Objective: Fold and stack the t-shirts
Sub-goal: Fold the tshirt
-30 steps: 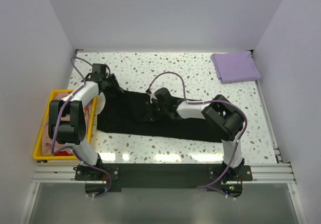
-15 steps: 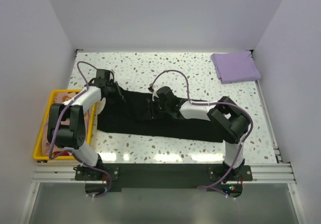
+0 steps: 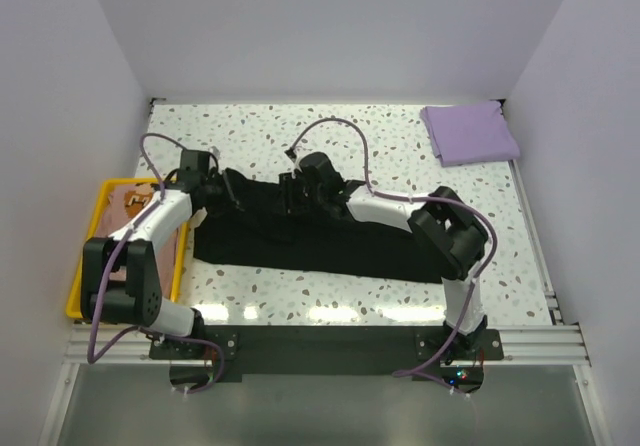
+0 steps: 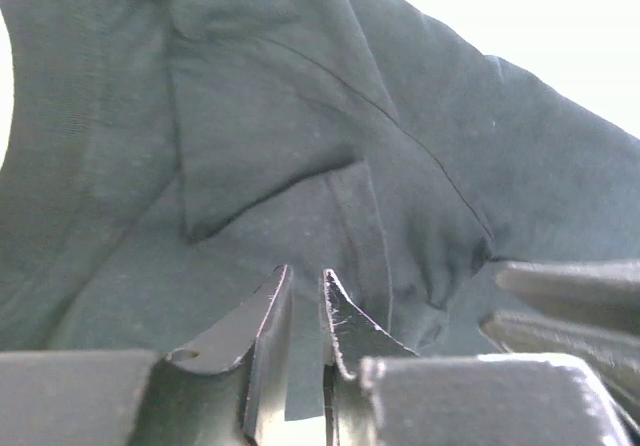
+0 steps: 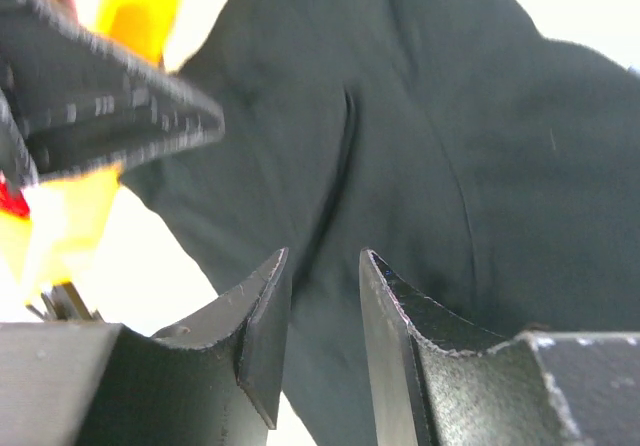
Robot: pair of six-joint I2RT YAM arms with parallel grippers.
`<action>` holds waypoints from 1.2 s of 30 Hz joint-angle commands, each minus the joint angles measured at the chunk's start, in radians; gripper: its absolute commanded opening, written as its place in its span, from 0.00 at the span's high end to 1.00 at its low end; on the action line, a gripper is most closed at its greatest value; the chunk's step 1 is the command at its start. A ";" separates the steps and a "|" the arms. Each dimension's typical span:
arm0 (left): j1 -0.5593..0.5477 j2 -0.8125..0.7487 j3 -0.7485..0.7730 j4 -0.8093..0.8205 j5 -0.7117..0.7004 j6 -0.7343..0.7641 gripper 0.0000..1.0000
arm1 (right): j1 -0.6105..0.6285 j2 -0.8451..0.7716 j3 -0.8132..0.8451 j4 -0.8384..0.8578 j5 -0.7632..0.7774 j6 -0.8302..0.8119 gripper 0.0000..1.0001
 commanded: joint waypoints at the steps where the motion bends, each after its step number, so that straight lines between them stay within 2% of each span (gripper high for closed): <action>1: 0.037 -0.059 0.039 -0.005 -0.022 0.000 0.78 | 0.000 0.086 0.126 -0.016 0.022 0.024 0.62; 7: 0.051 -0.068 0.113 -0.043 -0.022 0.006 0.76 | 0.002 0.219 0.243 -0.022 -0.012 0.064 0.62; 12: 0.053 -0.071 0.150 -0.060 -0.016 0.009 0.75 | 0.006 0.261 0.249 0.021 -0.047 0.096 0.61; 26: 0.059 -0.070 0.158 -0.060 0.002 0.012 0.75 | 0.045 0.238 0.192 0.130 -0.145 0.138 0.62; 36: 0.059 -0.054 0.154 -0.051 0.005 0.012 0.75 | 0.098 0.200 0.103 0.200 -0.195 0.100 0.65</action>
